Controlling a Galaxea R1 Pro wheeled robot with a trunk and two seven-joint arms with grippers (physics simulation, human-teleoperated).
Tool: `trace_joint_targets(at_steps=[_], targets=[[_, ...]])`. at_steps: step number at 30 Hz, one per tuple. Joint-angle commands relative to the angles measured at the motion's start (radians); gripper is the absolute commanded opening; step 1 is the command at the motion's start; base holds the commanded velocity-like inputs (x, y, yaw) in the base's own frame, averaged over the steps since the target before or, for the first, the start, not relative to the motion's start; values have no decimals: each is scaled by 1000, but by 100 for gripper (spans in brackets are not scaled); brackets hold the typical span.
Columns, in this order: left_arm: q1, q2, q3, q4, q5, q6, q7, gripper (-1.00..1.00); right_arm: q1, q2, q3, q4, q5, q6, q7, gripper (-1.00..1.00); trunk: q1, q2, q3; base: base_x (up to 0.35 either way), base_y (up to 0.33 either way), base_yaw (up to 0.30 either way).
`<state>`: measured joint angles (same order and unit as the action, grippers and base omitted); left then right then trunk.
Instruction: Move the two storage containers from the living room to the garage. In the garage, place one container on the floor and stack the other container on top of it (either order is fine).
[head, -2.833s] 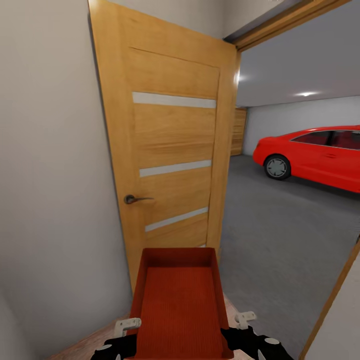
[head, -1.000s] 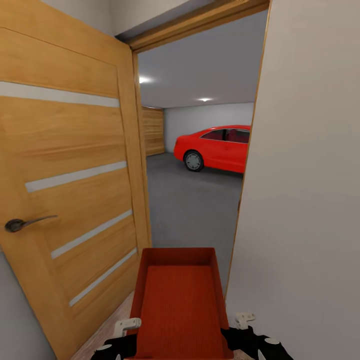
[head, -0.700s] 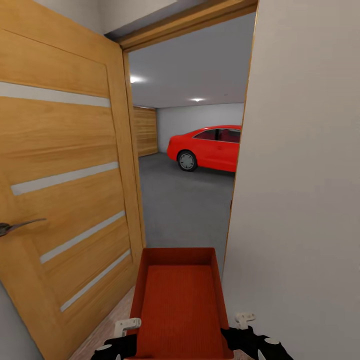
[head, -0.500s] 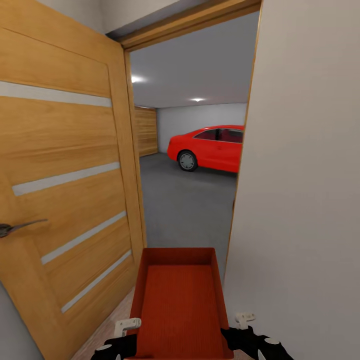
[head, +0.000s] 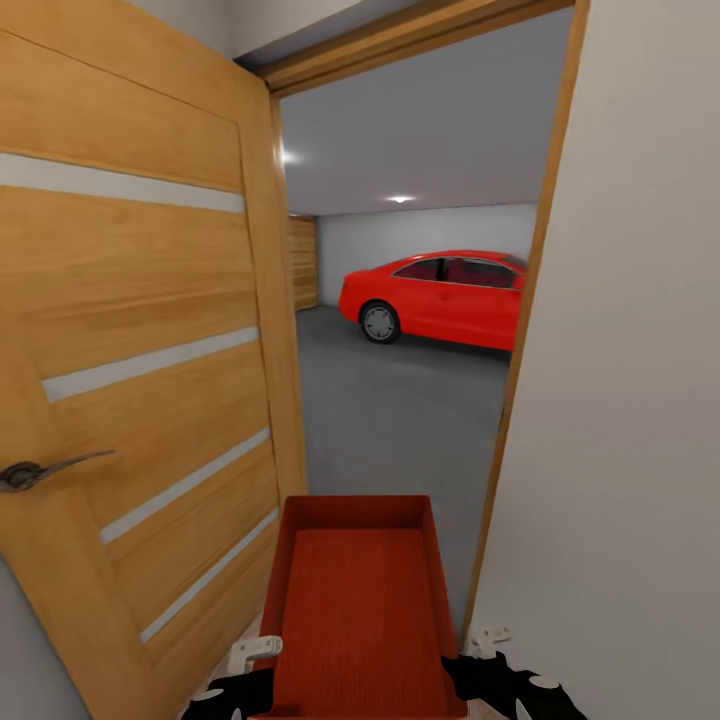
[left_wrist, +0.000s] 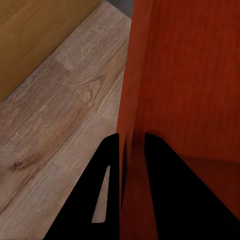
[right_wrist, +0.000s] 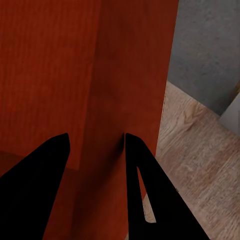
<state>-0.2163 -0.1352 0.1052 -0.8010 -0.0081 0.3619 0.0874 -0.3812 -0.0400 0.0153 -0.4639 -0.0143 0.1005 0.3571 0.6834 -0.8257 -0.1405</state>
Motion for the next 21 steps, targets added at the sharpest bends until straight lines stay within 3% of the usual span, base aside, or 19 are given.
trace_joint_targets(at_steps=[1, 7, 21], targets=[[0, -1, -1, -3, -18, -34, 8, -100, -1, 6, -6, 1, -7, 7, 26, -100, 0, -1, -2, 143, 230, 0], [0, 0, -1, -3, -18, -34, 8, -100, -1, 6, -8, 1, -8, 7, 26, -100, 0, -1, -2, 141, 172, 0], [0, -1, -1, -3, -18, -34, 8, -100, -1, 6, -8, 1, -7, 7, 28, -100, 0, -1, -2, 27, 39, 0]])
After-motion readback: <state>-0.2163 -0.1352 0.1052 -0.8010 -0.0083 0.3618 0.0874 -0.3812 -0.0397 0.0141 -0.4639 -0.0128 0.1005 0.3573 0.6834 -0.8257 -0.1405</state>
